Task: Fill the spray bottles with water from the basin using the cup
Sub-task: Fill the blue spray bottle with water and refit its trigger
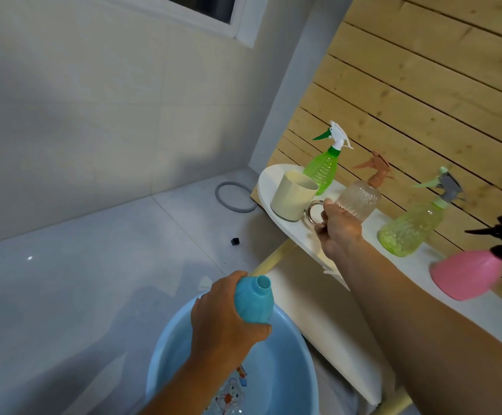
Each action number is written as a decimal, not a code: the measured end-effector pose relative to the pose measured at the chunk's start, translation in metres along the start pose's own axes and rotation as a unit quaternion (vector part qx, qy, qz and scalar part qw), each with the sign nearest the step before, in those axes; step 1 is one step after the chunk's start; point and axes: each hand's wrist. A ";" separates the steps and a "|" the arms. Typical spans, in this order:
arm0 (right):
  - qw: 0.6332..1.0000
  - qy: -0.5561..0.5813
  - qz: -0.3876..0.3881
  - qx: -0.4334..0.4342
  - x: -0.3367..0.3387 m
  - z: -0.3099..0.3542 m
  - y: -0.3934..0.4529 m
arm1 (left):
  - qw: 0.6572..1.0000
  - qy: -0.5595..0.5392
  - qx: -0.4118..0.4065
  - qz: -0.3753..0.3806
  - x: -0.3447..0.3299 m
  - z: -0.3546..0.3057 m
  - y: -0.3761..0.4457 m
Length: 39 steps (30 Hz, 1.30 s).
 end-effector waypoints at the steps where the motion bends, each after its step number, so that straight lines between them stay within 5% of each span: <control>1: 1.000 -0.005 -0.001 0.000 0.000 -0.001 0.002 | 1.000 0.001 -0.001 0.001 0.000 0.000 0.000; 20: 0.982 -0.157 0.033 0.104 0.024 -0.001 0.006 | 1.000 0.012 -0.001 0.008 -0.004 -0.003 0.000; 27: 0.860 -0.470 -0.014 0.197 0.088 0.022 0.020 | 1.000 -0.001 -0.005 0.005 -0.007 -0.008 -0.002; 33: 0.758 -0.644 -0.034 0.094 0.149 0.025 0.022 | 1.000 0.026 -0.011 0.004 -0.008 -0.014 -0.008; 39: 0.831 -0.554 -0.046 0.021 0.159 0.017 0.020 | 0.999 0.033 -0.015 0.013 -0.010 -0.016 -0.011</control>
Point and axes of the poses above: each hand's wrist, its own y-axis towards the middle knuckle, its own x-axis out of the back of the hand, z = x × y, and after that the axes turned 4 degrees about x, right-handed
